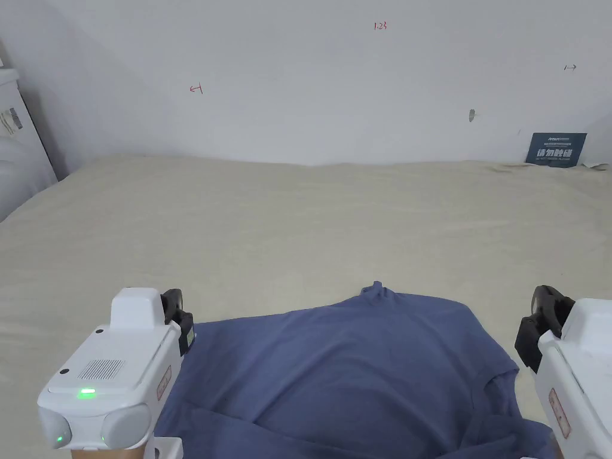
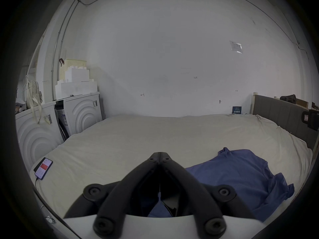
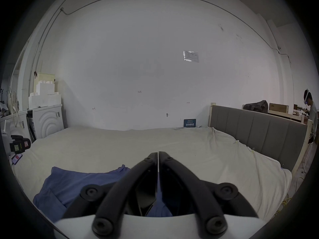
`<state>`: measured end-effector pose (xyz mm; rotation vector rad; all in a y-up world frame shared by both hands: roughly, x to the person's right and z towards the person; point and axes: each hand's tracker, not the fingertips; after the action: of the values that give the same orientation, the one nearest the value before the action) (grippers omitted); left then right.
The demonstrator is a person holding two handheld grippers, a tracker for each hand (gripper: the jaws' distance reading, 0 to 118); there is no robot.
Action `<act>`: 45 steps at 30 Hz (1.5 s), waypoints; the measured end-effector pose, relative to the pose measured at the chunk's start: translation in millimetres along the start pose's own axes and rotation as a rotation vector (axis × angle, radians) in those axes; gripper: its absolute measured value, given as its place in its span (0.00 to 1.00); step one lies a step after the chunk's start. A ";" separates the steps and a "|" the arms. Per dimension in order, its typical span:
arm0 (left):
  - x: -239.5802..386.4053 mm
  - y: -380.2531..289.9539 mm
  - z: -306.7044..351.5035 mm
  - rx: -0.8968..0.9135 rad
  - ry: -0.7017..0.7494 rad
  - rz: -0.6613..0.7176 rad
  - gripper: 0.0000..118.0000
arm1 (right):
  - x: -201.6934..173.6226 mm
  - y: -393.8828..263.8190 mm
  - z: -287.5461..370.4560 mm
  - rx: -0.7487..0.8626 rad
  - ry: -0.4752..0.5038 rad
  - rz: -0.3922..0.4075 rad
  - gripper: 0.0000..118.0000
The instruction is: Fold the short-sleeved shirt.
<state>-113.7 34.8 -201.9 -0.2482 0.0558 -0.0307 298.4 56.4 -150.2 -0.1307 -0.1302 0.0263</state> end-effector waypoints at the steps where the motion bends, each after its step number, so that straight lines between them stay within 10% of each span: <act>1: -0.5 -0.4 1.0 -0.001 -0.008 0.005 0.00 | -0.2 -0.8 0.8 0.004 0.002 0.001 0.00; 15: -29.3 20.9 -43.3 -0.169 -0.085 0.001 0.00 | -15.8 13.0 -3.4 -0.010 0.006 0.031 0.00; 32: -82.9 -19.4 -244.7 -0.681 -0.056 0.053 0.00 | -31.5 -6.3 -70.5 -0.127 0.007 0.049 0.00; 35: -91.8 -35.1 -269.8 -0.715 -0.022 0.069 0.18 | -29.7 -14.7 -80.9 -0.153 0.006 0.059 0.00; 38: -96.0 -44.8 -285.1 -0.787 -0.037 0.083 0.60 | -23.6 -24.5 -90.7 -0.177 0.007 0.058 0.00; 45: -99.6 -55.6 -296.4 -0.812 -0.002 0.084 0.64 | -13.6 -36.7 -99.3 -0.205 0.008 0.066 0.00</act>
<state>-231.8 -87.9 -470.0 -1.0576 0.0747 0.0787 298.7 6.8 -244.7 -0.3396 -0.1207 0.0788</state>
